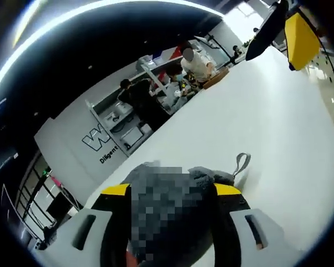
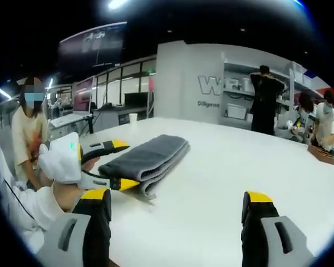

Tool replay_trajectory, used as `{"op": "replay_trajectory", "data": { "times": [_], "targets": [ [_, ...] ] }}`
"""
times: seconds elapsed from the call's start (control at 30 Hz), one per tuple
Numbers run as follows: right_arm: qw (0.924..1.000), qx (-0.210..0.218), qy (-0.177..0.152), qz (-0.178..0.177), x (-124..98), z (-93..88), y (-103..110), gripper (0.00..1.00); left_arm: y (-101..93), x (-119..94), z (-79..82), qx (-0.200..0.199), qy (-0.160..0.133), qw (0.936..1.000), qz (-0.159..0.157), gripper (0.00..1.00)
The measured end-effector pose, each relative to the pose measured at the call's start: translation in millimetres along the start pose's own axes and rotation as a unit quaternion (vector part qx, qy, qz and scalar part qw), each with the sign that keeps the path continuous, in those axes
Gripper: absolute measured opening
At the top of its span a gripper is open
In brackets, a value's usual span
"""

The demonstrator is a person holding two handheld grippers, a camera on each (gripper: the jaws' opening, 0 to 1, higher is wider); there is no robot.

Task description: Open the folded towel by lifting each exposed corner and separating the folded layers until the towel lies flat within the target outline without major curled edges

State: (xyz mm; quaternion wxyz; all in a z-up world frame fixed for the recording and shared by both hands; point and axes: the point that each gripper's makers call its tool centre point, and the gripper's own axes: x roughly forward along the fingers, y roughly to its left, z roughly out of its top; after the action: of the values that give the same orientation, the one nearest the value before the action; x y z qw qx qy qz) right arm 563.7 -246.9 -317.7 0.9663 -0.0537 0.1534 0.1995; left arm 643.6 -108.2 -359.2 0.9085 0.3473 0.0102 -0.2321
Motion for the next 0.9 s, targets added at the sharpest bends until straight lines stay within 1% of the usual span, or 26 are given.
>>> {"op": "replay_trajectory", "data": {
  "times": [0.1, 0.2, 0.27, 0.3, 0.4, 0.53, 0.6, 0.67, 0.73, 0.8, 0.9],
  "targets": [
    [1.0, -0.001, 0.0, 0.002, 1, 0.2, 1, 0.97, -0.5, -2, 0.8, 0.005, -0.007, 1.0, -0.001, 0.47],
    [1.0, -0.001, 0.0, 0.004, 2, 0.4, 2, 0.97, -2.7, -1, 2.6, 0.007, -0.011, 0.9999, -0.009, 0.41],
    [1.0, -0.001, 0.0, 0.004, 2, 0.3, 2, 0.97, -5.1, 0, 3.6, 0.012, -0.014, 0.9997, -0.017, 0.32],
    [1.0, 0.0, 0.001, 0.004, 2, 0.1, 2, 0.97, -6.8, 0, 4.6, 0.016, -0.017, 0.9995, -0.021, 0.3],
    [1.0, 0.0, 0.002, 0.003, 2, -0.6, 1, 0.96, -11.4, 0, 7.0, 0.025, -0.023, 0.9991, -0.027, 0.28],
    [1.0, 0.001, 0.0, 0.001, 0, 1.0, 0, 0.96, -19.6, 1, 7.4, 0.036, -0.022, 0.9981, -0.044, 0.21],
    [1.0, 0.002, -0.002, 0.0, -1, 2.2, 0, 0.96, -24.1, 1, 7.5, 0.042, -0.021, 0.9974, -0.055, 0.15],
    [1.0, 0.003, -0.004, -0.001, -2, 2.9, 0, 0.96, -30.5, 1, 7.6, 0.049, -0.02, 0.9959, -0.073, 0.09],
    [1.0, 0.001, -0.003, -0.001, -2, 2.7, 0, 0.96, -32.6, 2, 7.6, 0.054, -0.018, 0.9955, -0.076, 0.07],
    [1.0, 0.0, -0.002, 0.0, -2, 2.1, 1, 0.96, -33.6, 3, 5.6, 0.06, -0.009, 0.9953, -0.076, 0.05],
    [1.0, 0.001, -0.003, 0.002, -2, 2.2, 3, 0.96, -37.1, 2, 3.2, 0.058, -0.004, 0.9947, -0.084, 0.05]
  ]
}}
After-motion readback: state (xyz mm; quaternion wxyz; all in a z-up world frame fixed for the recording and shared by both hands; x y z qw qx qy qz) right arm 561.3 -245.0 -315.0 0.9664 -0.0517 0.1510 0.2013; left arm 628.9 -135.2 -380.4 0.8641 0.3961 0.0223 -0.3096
